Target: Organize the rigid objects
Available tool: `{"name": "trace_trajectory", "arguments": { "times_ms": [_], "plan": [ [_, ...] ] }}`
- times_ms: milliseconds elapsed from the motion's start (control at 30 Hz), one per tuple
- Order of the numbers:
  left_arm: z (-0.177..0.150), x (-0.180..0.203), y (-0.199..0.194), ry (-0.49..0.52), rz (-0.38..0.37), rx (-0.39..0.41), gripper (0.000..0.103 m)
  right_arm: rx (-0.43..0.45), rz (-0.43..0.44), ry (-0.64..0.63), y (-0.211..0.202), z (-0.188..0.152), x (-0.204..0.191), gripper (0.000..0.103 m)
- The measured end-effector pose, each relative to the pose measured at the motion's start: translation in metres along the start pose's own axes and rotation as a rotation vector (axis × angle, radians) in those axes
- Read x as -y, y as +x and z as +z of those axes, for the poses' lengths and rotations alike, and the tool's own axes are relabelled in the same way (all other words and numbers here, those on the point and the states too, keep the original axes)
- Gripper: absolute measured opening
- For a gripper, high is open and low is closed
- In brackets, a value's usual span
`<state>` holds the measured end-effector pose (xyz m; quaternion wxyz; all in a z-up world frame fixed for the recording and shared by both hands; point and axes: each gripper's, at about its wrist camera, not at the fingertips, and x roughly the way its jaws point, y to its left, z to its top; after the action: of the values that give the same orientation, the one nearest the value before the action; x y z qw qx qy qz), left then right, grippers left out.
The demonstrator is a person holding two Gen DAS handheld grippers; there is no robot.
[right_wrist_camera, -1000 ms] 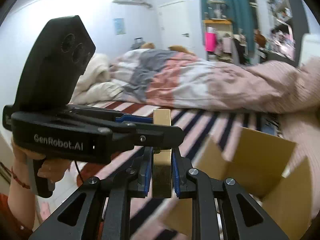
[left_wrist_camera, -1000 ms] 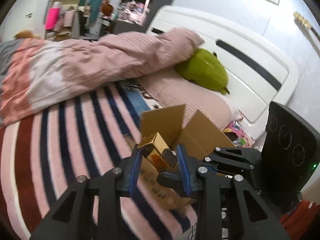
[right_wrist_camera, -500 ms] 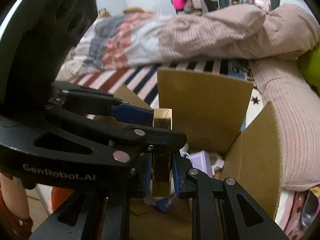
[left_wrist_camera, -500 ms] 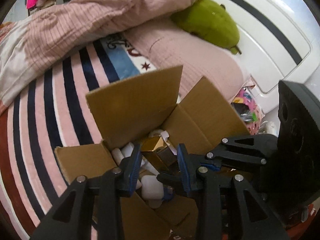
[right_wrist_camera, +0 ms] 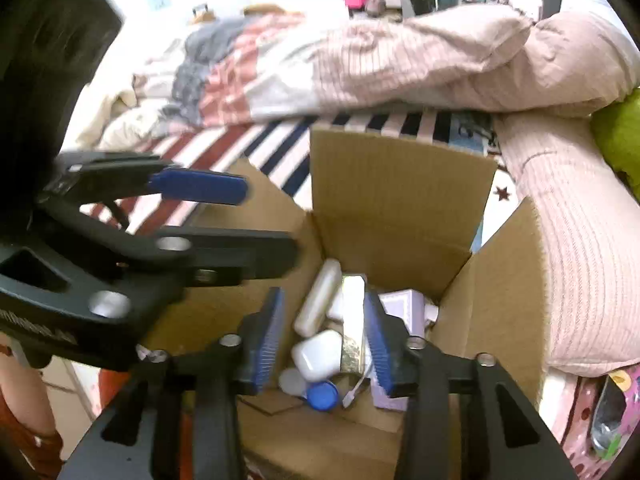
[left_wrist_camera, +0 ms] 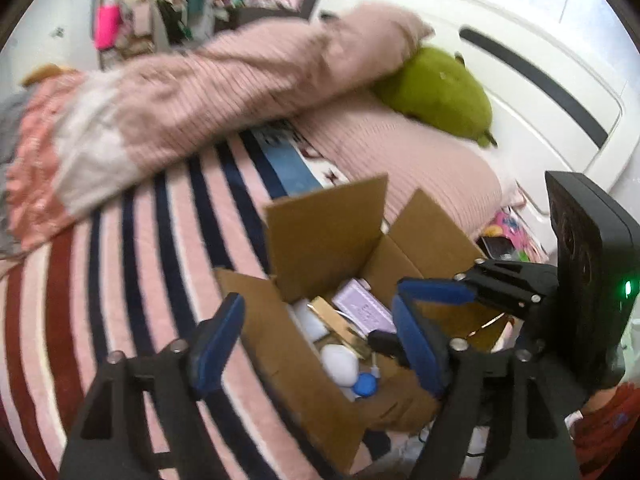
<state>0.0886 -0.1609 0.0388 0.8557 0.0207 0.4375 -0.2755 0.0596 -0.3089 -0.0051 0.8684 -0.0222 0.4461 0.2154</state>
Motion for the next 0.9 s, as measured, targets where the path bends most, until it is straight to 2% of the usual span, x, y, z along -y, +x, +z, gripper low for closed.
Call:
{"name": "trace_trajectory", "arguments": {
  "times_ms": [100,133,200,267,400,467,633,900],
  "plan": [
    [-0.014,-0.007,-0.033,-0.031,0.054,0.091,0.079,0.096,0.009,-0.003,-0.022,-0.002,-0.007,0.057],
    [-0.018,-0.008,-0.041,-0.039,0.068,0.116,0.084,0.124,0.007,-0.008,-0.028,-0.002,-0.010,0.063],
    [-0.029,-0.011,-0.064,-0.054,0.121,0.186,0.084,0.189,0.001,-0.028,-0.041,-0.003,-0.017,0.071],
    [-0.036,-0.014,-0.078,-0.072,0.177,0.219,0.085,0.257,-0.008,-0.057,-0.054,-0.005,-0.025,0.088],
    [-0.052,-0.021,-0.103,-0.109,0.278,0.291,0.085,0.382,-0.016,-0.119,-0.076,-0.011,-0.038,0.093],
    [-0.059,-0.026,-0.109,-0.125,0.309,0.309,0.085,0.433,-0.027,-0.160,-0.082,-0.014,-0.045,0.103],
    [-0.071,-0.033,-0.113,-0.150,0.363,0.331,0.085,0.465,-0.019,-0.205,-0.084,-0.019,-0.055,0.103],
    [-0.080,-0.037,-0.115,-0.170,0.377,0.339,0.085,0.463,-0.019,-0.194,-0.080,-0.024,-0.053,0.103]
  ]
}}
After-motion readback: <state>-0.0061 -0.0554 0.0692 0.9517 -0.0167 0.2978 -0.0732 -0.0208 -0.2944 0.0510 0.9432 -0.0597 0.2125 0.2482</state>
